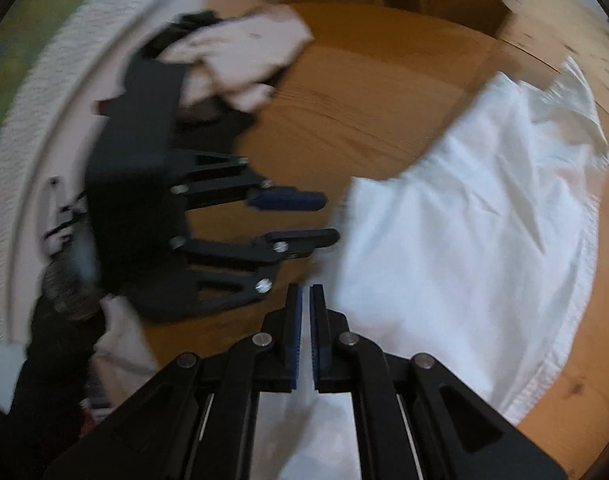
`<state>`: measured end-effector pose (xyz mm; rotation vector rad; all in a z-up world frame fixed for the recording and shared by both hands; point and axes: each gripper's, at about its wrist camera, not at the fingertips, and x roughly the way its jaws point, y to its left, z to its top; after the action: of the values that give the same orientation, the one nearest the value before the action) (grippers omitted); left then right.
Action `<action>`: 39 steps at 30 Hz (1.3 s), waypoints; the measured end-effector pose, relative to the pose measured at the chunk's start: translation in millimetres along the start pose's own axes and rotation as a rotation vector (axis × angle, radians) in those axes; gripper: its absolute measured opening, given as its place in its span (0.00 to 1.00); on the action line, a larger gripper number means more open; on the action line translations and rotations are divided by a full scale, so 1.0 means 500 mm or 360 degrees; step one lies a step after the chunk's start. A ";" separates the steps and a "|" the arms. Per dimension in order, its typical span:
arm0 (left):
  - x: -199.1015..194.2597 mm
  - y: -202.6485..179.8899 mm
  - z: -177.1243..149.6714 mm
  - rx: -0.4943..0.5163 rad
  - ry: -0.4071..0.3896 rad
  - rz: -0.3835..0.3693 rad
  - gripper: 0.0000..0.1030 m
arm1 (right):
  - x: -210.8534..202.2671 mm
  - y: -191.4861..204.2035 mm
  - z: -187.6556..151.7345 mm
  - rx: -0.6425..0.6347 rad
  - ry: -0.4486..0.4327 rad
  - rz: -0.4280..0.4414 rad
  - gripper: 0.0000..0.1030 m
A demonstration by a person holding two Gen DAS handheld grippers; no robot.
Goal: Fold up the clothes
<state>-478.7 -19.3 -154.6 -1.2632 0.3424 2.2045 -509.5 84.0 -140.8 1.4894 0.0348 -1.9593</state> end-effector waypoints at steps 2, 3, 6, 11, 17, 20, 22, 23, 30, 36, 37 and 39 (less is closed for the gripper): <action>-0.025 0.015 -0.011 -0.0038 -0.0027 0.0021 0.25 | -0.019 -0.023 -0.010 0.0050 -0.0087 -0.0088 0.04; -0.040 0.022 -0.012 -0.0074 -0.0057 0.0010 0.25 | -0.029 -0.034 -0.015 0.0076 -0.0130 -0.0132 0.04; -0.069 0.023 0.011 -0.0155 -0.0167 -0.0095 0.25 | -0.002 -0.069 -0.034 0.0189 -0.0112 -0.0189 0.04; -0.034 -0.031 0.073 -0.0073 -0.0216 -0.0222 0.26 | 0.084 -0.064 -0.072 0.0198 0.0007 -0.0093 0.04; 0.066 -0.046 0.068 0.0069 0.0000 0.0018 0.25 | -0.010 -0.087 -0.137 0.0216 -0.0123 -0.0102 0.04; 0.070 -0.038 0.054 0.0081 0.0009 0.0053 0.26 | -0.052 -0.116 -0.175 0.0233 -0.0181 -0.0232 0.05; 0.051 -0.043 0.052 0.0098 0.0000 0.0153 0.27 | -0.030 -0.130 -0.202 0.0257 -0.0088 -0.0242 0.05; 0.033 -0.047 0.048 0.0078 -0.0019 0.0141 0.26 | -0.016 -0.132 -0.215 0.0255 -0.0042 -0.0253 0.05; -0.048 -0.159 -0.026 0.0162 -0.0096 -0.0075 0.36 | -0.025 -0.142 -0.251 0.0302 -0.0115 -0.0168 0.05; -0.003 -0.159 -0.101 0.0083 0.0060 0.0010 0.39 | -0.026 -0.177 -0.219 0.0375 -0.0186 -0.0281 0.05; -0.007 -0.152 -0.111 0.0057 0.0044 0.0021 0.39 | -0.024 -0.184 -0.219 0.0380 -0.0184 -0.0294 0.05; -0.018 -0.141 -0.131 0.0022 0.0033 0.0056 0.44 | -0.024 -0.194 -0.225 0.0383 -0.0173 -0.0305 0.05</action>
<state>-387.3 2.7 -176.8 -1.2827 0.3898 2.2161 -462.9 210.4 -204.6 1.5767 -0.1137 -2.2620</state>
